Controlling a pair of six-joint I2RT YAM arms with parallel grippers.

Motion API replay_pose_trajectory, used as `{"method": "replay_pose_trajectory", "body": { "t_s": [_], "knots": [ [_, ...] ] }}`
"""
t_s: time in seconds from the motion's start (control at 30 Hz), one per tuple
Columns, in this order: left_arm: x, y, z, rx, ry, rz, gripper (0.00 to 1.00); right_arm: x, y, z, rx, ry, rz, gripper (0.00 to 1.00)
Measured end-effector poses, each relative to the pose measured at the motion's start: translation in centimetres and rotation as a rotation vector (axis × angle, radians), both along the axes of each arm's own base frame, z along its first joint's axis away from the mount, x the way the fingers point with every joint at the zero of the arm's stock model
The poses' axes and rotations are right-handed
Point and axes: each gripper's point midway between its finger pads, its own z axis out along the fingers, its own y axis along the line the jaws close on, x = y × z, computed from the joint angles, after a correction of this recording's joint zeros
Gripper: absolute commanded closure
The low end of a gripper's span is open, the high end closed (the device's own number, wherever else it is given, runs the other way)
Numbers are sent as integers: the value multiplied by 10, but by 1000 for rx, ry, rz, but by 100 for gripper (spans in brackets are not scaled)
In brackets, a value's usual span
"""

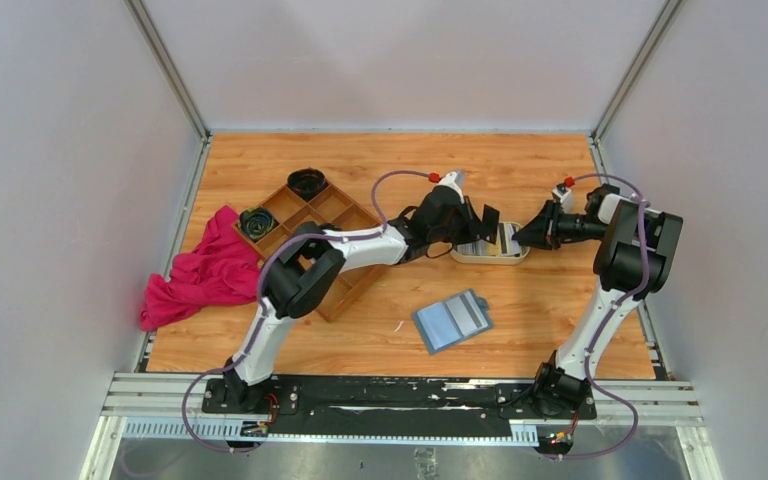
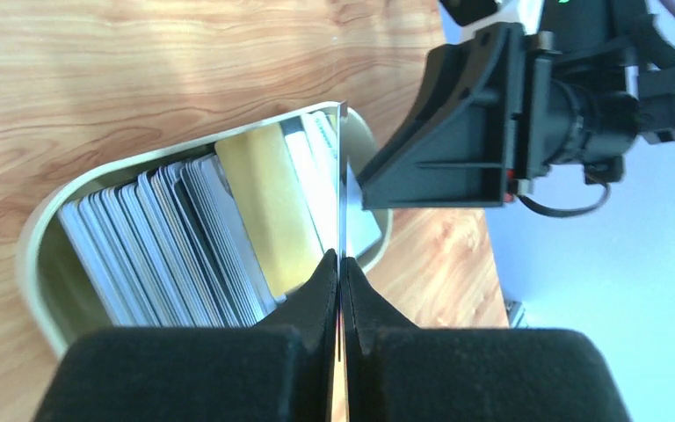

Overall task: Put the credit cards into the card holder
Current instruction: Pick up the credit card from the storage box, then insert the credit card into the card holder.

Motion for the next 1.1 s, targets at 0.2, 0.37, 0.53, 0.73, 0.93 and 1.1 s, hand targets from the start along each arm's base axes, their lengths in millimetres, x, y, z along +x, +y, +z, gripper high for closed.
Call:
{"method": "replay_pose_trajectory", "body": {
  "t_s": [0.2,0.37,0.53,0.73,0.93,1.1],
  "knots": [
    [-20,33,77,-11,-165,-42,100,0,-6,14,-101,-74,15,52],
    [-63,83,132,-29,-318,-97,100,-1,-17,35,-254,-186,33,46],
    [-126,152,133,-10,-383,-122,100,-11,-25,65,-407,-336,55,45],
    [-187,212,117,-56,-411,-117,100,-32,-20,113,-518,-544,81,45],
    [-210,239,101,-109,-398,-88,100,-62,7,160,-510,-801,137,43],
    [-226,239,80,-109,-364,-123,100,-101,50,172,-394,-1012,259,38]
  ]
}}
